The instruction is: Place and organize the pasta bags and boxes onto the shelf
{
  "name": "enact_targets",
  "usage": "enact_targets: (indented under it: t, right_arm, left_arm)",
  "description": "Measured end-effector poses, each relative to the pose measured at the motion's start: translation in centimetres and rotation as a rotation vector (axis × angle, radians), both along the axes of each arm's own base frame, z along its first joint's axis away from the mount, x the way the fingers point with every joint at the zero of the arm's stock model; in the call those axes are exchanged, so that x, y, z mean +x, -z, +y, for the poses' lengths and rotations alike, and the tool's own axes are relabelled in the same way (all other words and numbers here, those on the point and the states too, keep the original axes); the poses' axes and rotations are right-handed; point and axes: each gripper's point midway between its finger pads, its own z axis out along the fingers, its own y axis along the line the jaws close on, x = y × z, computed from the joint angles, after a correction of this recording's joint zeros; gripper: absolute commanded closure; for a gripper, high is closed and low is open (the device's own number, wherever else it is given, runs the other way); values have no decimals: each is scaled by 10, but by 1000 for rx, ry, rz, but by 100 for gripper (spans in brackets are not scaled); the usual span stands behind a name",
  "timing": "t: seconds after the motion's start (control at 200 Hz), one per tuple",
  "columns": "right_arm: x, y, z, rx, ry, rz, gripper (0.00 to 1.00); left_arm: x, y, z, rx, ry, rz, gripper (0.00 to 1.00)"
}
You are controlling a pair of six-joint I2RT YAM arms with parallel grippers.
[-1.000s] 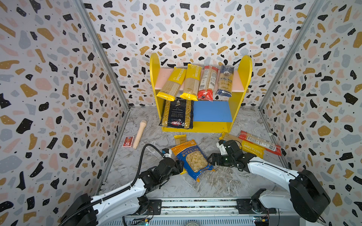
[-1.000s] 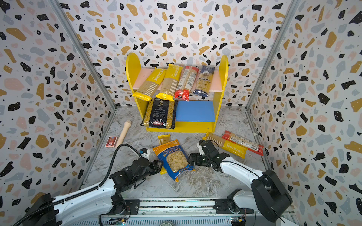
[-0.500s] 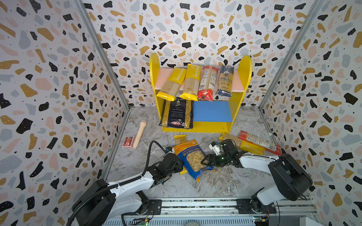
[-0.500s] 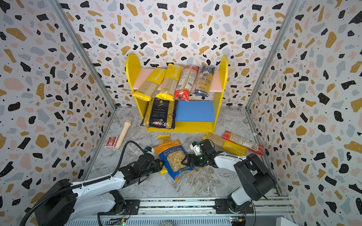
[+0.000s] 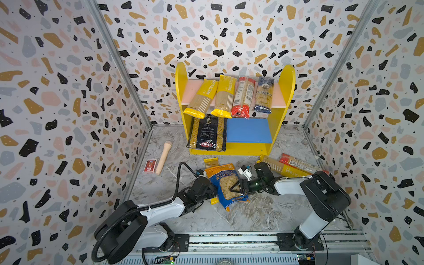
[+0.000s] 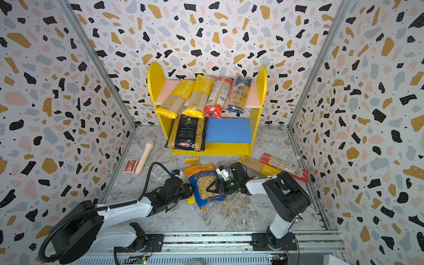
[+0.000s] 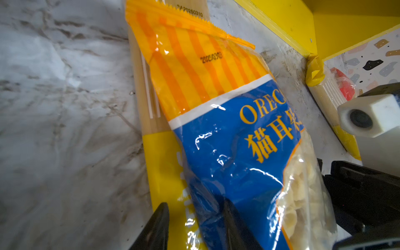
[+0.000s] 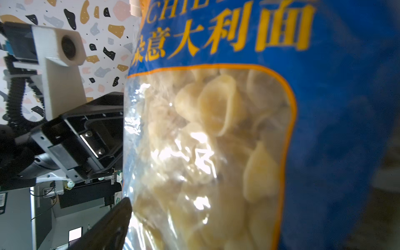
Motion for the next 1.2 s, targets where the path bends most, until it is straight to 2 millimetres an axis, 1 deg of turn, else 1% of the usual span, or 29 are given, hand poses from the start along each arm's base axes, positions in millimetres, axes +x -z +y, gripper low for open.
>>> enact_targets:
  t: [0.145, 0.245, 0.305, 0.37, 0.446, 0.501, 0.581, 0.636, 0.746, 0.866, 0.946, 1.076, 1.201]
  right_arm:
    - [-2, -1, 10, 34, -28, 14, 7]
    - [-4, -1, 16, 60, -45, 23, 11]
    - [-5, 0, 19, 68, -47, 33, 20]
    - [-5, 1, 19, 72, -47, 44, 36]
    - [-6, 0, 20, 74, -42, 59, 48]
    - [-7, -1, 19, 76, -41, 59, 54]
    - [-10, -6, 17, 82, -38, 56, 60]
    - [-12, -11, 15, 91, -42, 47, 62]
    - [-14, -22, 11, 108, -37, 27, 64]
    - [-15, -29, 6, 114, -27, 18, 64]
    - [-17, -34, 1, 112, -16, 14, 67]
    - [-20, -47, -8, 117, -1, -28, 67]
    - [-21, -63, -14, 120, 9, -84, 68]
  left_arm:
    - [5, 1, -5, -13, 1, -9, 60]
    - [8, 1, -6, -21, 0, -14, 60]
    - [9, 1, -7, -21, 0, -15, 60]
    - [9, 1, -7, -20, 2, -17, 60]
    - [9, 0, -7, -14, 8, -22, 60]
    - [8, -1, -6, -9, 14, -23, 59]
    - [5, -3, -6, -2, 28, -19, 55]
    - [1, -4, -5, 3, 39, -16, 52]
    - [-4, -7, -2, 17, 52, -11, 39]
    - [-9, -12, 5, 29, 51, -12, 32]
    - [-11, -20, 10, 31, 42, -23, 31]
    - [-13, -36, 20, 29, 17, -60, 29]
    - [-15, -42, 29, 40, -7, -74, 29]
